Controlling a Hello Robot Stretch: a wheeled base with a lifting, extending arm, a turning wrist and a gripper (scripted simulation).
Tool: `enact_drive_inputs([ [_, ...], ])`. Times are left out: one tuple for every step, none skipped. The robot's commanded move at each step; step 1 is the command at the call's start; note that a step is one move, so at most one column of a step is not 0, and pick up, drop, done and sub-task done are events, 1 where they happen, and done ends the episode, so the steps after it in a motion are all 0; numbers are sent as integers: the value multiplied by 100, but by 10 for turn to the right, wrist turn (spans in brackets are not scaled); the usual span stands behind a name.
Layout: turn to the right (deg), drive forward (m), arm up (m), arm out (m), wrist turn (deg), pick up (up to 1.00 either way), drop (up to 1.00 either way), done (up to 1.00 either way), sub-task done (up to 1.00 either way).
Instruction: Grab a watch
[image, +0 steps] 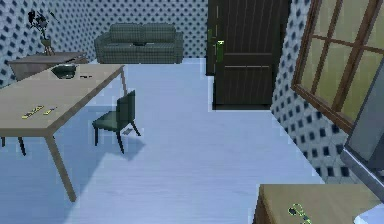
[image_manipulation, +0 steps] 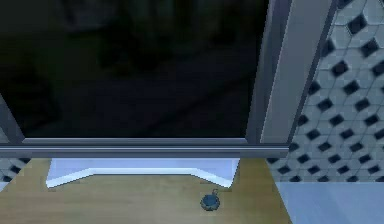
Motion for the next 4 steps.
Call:
enact_drive_inputs([
  [0, 0, 50, 0, 0, 0, 0, 0, 0],
  [0, 0, 32, 0, 0, 0, 0, 0, 0],
  [0, 0, 0, 20, 0, 0, 0, 0, 0],
  [0, 0, 0, 0, 450, 0, 0, 0, 0],
])
